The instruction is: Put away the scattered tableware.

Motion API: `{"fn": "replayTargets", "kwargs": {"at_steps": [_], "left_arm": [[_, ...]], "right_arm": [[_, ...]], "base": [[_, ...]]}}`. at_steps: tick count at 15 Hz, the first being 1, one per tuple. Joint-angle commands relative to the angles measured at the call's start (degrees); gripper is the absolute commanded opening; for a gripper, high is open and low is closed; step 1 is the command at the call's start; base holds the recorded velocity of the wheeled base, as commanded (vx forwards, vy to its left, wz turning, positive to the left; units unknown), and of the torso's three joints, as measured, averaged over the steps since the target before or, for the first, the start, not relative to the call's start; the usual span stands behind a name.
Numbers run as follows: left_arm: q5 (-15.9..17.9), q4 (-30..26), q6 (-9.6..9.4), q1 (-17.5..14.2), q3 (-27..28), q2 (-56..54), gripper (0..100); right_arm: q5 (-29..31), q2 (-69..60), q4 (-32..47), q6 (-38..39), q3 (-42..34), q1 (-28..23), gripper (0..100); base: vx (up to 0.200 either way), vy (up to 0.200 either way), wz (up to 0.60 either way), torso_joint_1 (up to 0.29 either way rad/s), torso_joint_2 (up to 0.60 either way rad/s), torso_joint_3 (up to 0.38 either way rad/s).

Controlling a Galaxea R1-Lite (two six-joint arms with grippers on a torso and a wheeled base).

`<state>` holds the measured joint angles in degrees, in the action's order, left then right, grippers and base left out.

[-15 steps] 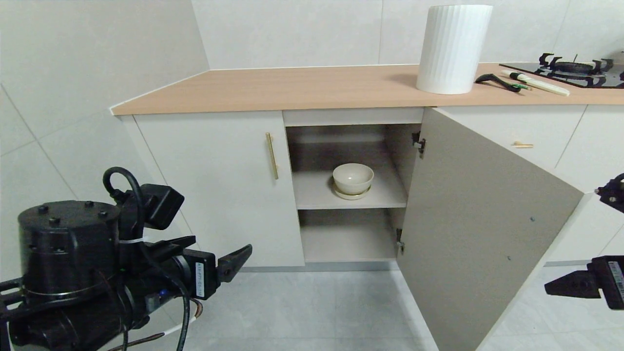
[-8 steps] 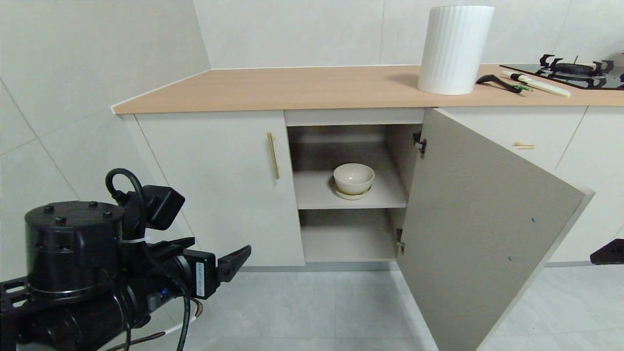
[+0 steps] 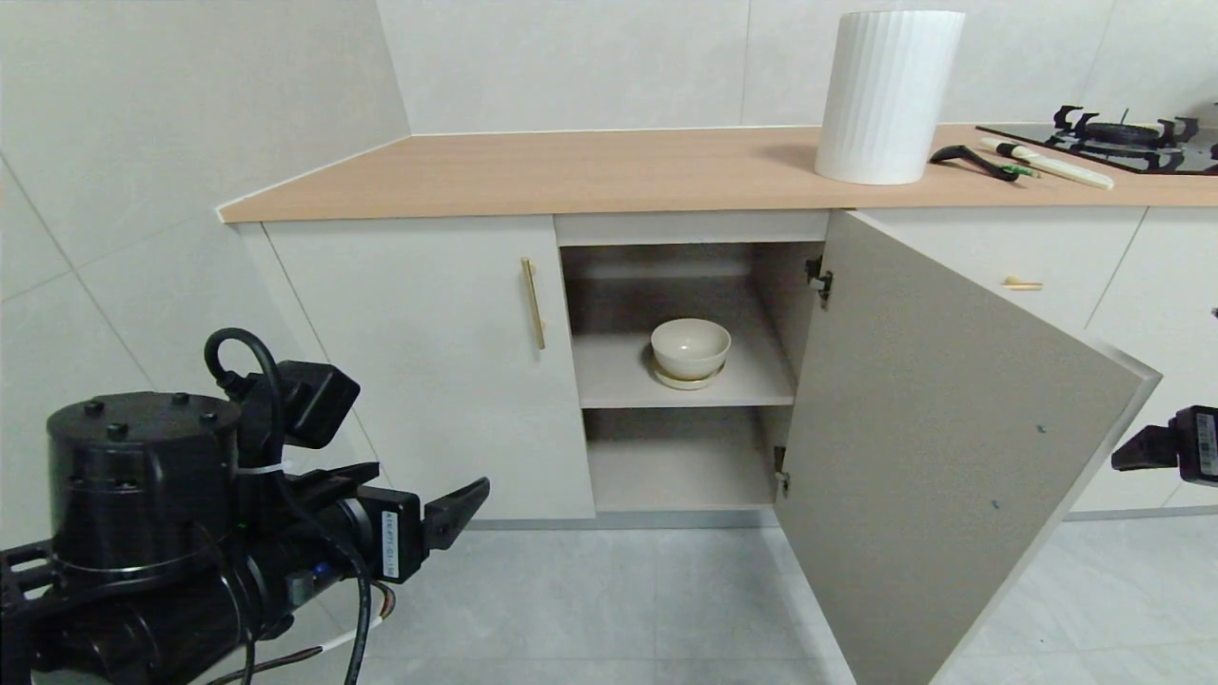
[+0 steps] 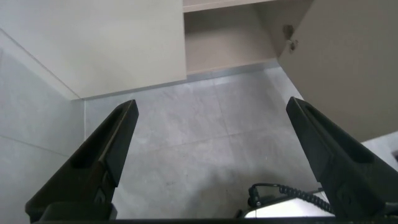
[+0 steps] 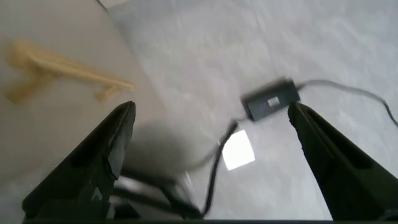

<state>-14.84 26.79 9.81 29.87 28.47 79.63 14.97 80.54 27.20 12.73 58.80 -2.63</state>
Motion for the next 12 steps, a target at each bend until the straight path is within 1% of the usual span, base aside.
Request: {"fn": "replayTargets", "kwargs": {"at_steps": [1, 3, 5, 7, 9, 12], "left_arm": [[-0.02, 0.01, 0.03, 0.02, 0.01, 0.0, 100], [-0.02, 0.01, 0.03, 0.02, 0.01, -0.09, 100], [-0.02, 0.01, 0.03, 0.02, 0.1, -0.26, 100], [-0.02, 0.01, 0.12, 0.02, 0.1, -0.18, 100], [-0.02, 0.01, 0.12, 0.02, 0.1, -0.26, 100], [-0.02, 0.01, 0.29, 0.02, 0.19, -0.26, 100]], "right_arm": [[-0.03, 1.46, -7.51, 0.02, -3.86, -0.09, 100], [-0.03, 2.6, -14.01, -0.16, -7.2, 0.17, 100], [-0.03, 4.01, -16.3, -0.07, -7.82, 0.35, 100], [-0.03, 5.24, -16.47, 0.28, -7.64, 0.96, 100], [-0.47, 6.03, -17.53, 1.25, -7.99, 2.9, 100], [-3.98, 7.17, -20.78, 2.92, -9.93, 7.56, 100]], "base": [[0.0, 0.0, 0.0, 0.0, 0.0, 0.0], [0.0, 0.0, 0.0, 0.0, 0.0, 0.0], [0.0, 0.0, 0.0, 0.0, 0.0, 0.0], [0.0, 0.0, 0.0, 0.0, 0.0, 0.0], [0.0, 0.0, 0.0, 0.0, 0.0, 0.0], [0.0, 0.0, 0.0, 0.0, 0.0, 0.0]]}}
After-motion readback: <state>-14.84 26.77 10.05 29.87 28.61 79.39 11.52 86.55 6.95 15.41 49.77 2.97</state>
